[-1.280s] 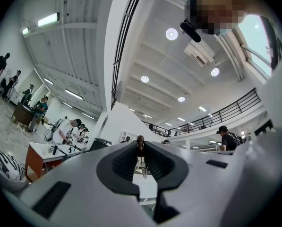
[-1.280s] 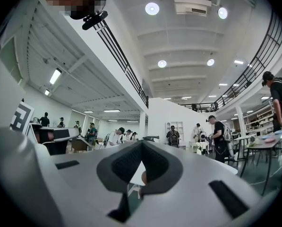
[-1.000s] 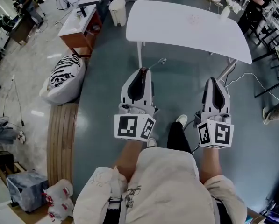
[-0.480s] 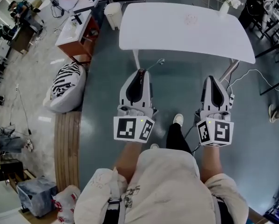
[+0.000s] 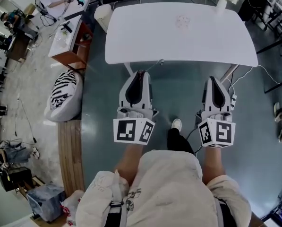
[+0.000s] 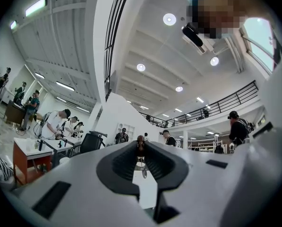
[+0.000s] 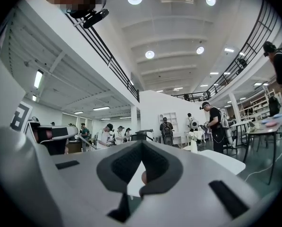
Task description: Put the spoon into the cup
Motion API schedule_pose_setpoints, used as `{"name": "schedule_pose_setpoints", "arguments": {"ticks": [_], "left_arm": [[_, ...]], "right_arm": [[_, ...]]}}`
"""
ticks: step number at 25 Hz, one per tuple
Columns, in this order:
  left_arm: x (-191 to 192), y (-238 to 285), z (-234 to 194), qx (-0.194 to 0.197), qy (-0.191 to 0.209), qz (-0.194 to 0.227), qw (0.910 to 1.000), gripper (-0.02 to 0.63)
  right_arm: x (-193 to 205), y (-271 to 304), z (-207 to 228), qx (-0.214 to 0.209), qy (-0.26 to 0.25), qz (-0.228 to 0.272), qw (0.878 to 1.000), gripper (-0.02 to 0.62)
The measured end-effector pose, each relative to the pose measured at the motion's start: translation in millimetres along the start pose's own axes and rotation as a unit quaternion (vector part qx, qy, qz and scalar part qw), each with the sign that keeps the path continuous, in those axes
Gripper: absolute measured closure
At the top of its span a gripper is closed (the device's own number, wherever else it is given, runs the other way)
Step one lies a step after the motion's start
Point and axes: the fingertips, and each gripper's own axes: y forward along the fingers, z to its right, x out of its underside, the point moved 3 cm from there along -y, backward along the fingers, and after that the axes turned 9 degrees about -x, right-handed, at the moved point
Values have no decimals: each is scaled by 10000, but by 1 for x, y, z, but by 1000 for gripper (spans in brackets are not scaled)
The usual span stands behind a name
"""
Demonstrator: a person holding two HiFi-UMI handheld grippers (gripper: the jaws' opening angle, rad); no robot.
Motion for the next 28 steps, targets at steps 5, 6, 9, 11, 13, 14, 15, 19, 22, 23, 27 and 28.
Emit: {"name": "schedule_pose_setpoints", "arguments": {"ticks": [5,6,9,11,13,14,15,19,22,23,27,28], "left_arm": [[13,56,25,10,123,-109,9999,568],[16,67,31,14,155,-123,9998,568],[21,94,50,28,248,-131,9996,568],[26,108,63,44,291,-125,9995,566],[30,123,73,47,301,-129,9995,568],[32,130,78,38,303,-128,9995,568],[34,137,81,28,310,-125,9994,568],[39,162,90,18,396,-131,9991,568],[45,173,89,6,396,-141,9991,568],[46,174,89,7,389,-140,9991,568],[54,190,85,12,325,-170,9993,568],[56,196,83,21,302,-185,9994,568]], "right_arm": [[5,32,54,26,153,-35,9999,607],[5,38,64,33,186,-29,9998,607],[5,49,96,49,274,19,9996,607],[5,54,115,59,315,16,9995,607],[6,60,132,54,344,22,9994,607],[6,63,140,46,351,30,9994,607],[6,68,147,37,357,38,9993,607],[8,86,169,12,433,82,9990,607],[12,95,176,-5,446,90,9990,607],[13,96,177,-3,441,90,9990,607],[16,110,183,9,414,71,9991,607],[17,115,184,14,396,57,9992,607]]}}
